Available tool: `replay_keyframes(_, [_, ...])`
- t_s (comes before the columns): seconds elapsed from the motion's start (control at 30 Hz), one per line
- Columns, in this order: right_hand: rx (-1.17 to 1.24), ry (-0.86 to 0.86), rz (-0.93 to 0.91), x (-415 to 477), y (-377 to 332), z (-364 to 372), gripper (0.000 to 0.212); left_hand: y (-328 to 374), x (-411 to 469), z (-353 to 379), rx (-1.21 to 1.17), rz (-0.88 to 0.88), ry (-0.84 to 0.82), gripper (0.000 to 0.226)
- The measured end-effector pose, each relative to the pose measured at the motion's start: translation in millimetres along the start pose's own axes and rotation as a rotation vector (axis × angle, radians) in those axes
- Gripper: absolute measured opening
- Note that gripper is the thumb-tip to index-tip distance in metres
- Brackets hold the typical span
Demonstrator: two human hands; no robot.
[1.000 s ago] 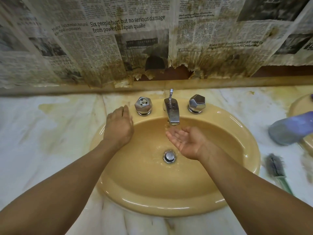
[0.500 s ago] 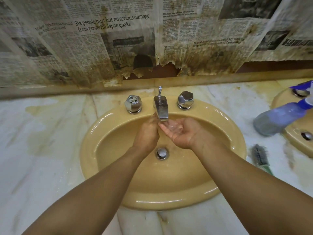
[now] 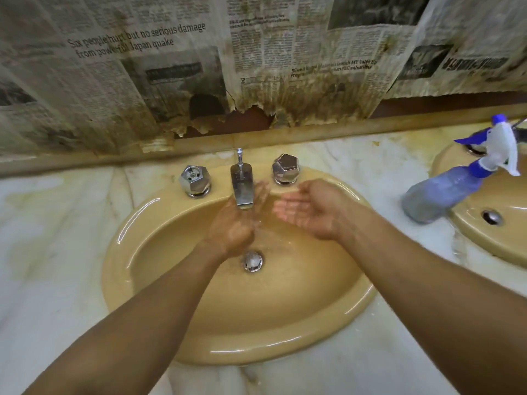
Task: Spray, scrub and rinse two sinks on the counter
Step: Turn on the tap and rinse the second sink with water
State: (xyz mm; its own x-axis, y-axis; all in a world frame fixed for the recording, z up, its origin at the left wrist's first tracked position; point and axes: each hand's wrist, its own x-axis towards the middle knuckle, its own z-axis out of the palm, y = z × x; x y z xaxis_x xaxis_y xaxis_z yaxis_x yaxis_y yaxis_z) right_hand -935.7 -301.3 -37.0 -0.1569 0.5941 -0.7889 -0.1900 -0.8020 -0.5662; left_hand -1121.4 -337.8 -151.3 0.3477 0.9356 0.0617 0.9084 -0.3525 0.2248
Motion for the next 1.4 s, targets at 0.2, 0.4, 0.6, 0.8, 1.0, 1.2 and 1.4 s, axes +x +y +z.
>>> replay_keyframes(0.2, [0.217, -0.203, 0.206, 12, 56, 24, 0.041, -56, -60, -6, 0.079, -0.157, 0.141, 0.086])
replay_keyframes(0.4, [0.502, -0.260, 0.164, 8, 56, 34, 0.037, -48, -56, -6, 0.041, -0.207, 0.174, 0.069])
replay_keyframes(0.6, [0.303, -0.267, 0.177, -26, 44, -15, 0.039, 38, -57, 3, -0.579, -0.257, -0.023, 0.025])
replay_keyframes(0.8, [-0.186, -0.094, 0.278, -71, 69, -66, 0.038, 112, -76, 18, -0.683, -0.199, -0.772, 0.043])
replay_keyframes(1.0, [-0.381, -0.113, 0.265, -91, 108, -44, 0.034, 95, -110, -15, -0.493, -0.203, -0.913, 0.046])
replay_keyframes(1.2, [-0.193, -0.210, 0.157, -62, 102, -12, 0.039, -4, -207, -43, 0.074, -0.210, -0.369, 0.069])
replay_keyframes(1.4, [0.398, -0.229, 0.033, -10, 80, 26, 0.041, -35, -234, -28, 0.049, -0.135, 0.086, 0.040])
